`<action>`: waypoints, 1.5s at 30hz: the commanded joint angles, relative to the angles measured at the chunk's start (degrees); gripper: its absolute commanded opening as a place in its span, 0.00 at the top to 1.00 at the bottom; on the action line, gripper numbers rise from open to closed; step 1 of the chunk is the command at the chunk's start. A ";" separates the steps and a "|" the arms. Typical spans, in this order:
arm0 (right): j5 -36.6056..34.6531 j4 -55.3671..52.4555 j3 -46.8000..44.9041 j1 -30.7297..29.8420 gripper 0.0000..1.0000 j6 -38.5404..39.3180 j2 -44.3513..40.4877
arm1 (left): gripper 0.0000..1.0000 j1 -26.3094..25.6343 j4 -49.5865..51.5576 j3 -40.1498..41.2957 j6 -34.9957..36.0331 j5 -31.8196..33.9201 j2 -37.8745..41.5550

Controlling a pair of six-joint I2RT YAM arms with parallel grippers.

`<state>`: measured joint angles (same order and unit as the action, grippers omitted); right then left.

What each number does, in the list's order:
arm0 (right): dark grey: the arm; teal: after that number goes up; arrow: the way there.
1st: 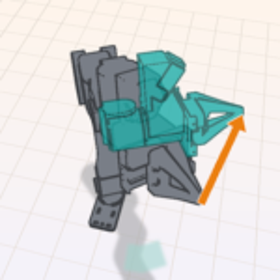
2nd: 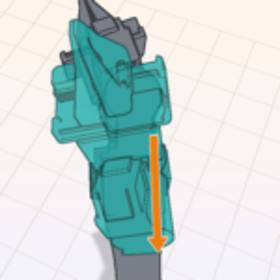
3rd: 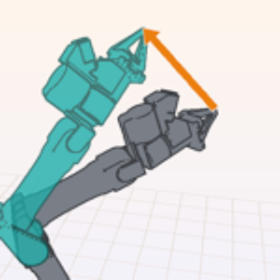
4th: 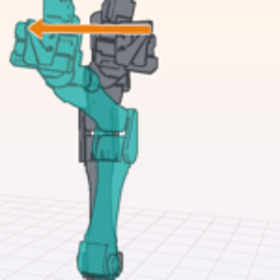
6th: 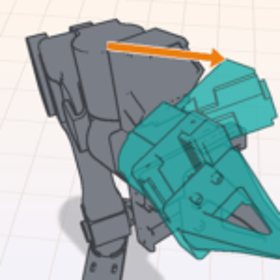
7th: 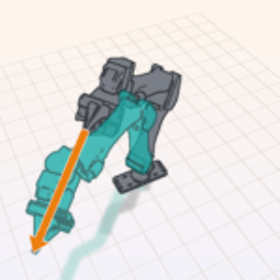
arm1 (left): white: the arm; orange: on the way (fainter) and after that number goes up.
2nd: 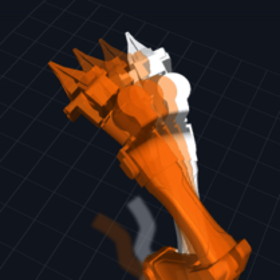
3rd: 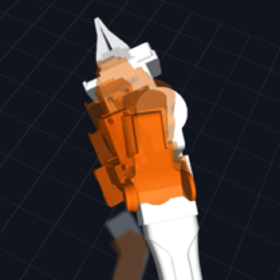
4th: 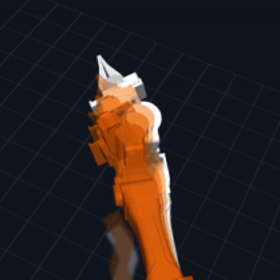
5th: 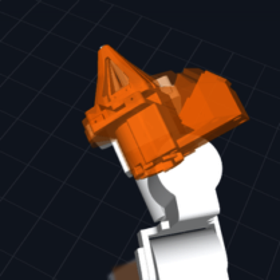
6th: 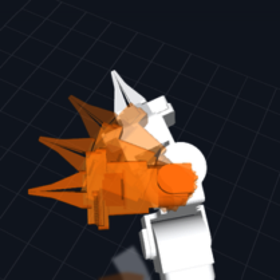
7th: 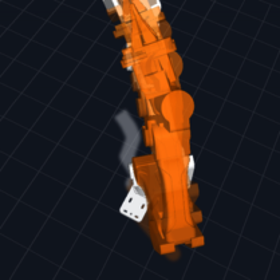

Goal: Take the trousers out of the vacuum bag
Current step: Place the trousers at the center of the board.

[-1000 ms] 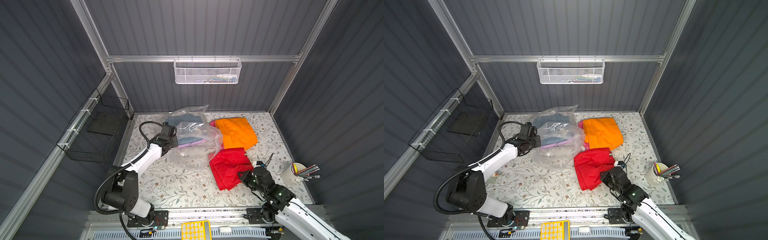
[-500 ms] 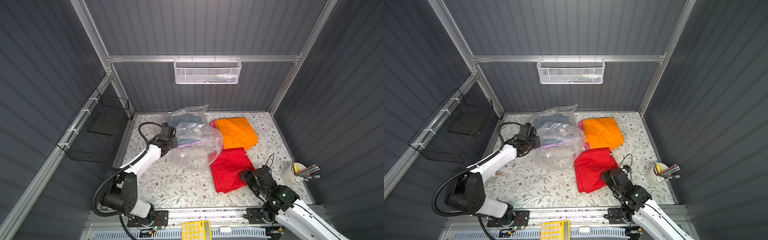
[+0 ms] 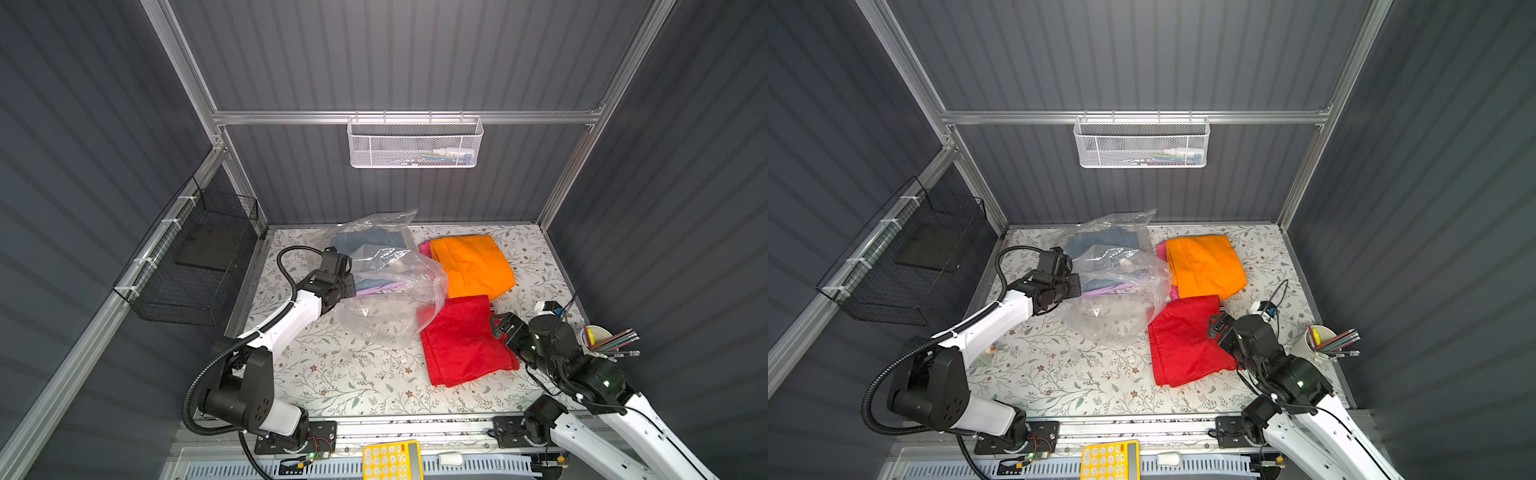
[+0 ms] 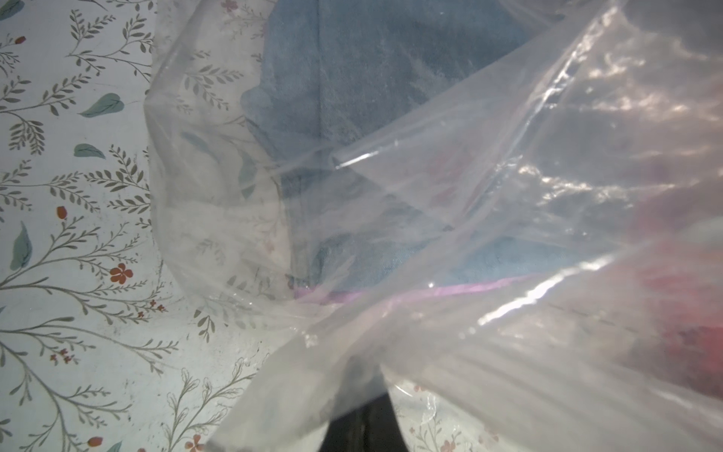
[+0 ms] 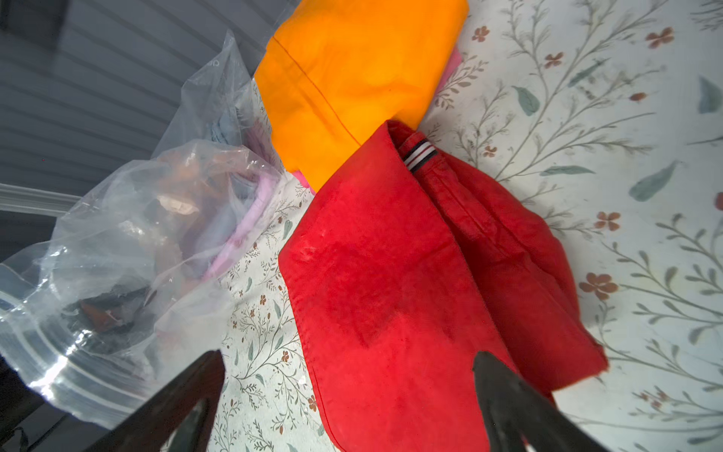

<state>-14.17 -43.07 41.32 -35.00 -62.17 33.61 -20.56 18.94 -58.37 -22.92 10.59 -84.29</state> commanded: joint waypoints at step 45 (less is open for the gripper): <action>4.19 40.15 20.37 -22.94 0.01 10.33 42.93 | 1.00 0.17 2.72 4.24 0.20 -11.12 12.04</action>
<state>-12.82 -5.54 60.36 -58.06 -50.57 75.35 -20.56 21.45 -53.87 -22.92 0.32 -73.80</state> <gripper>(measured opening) 0.987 0.047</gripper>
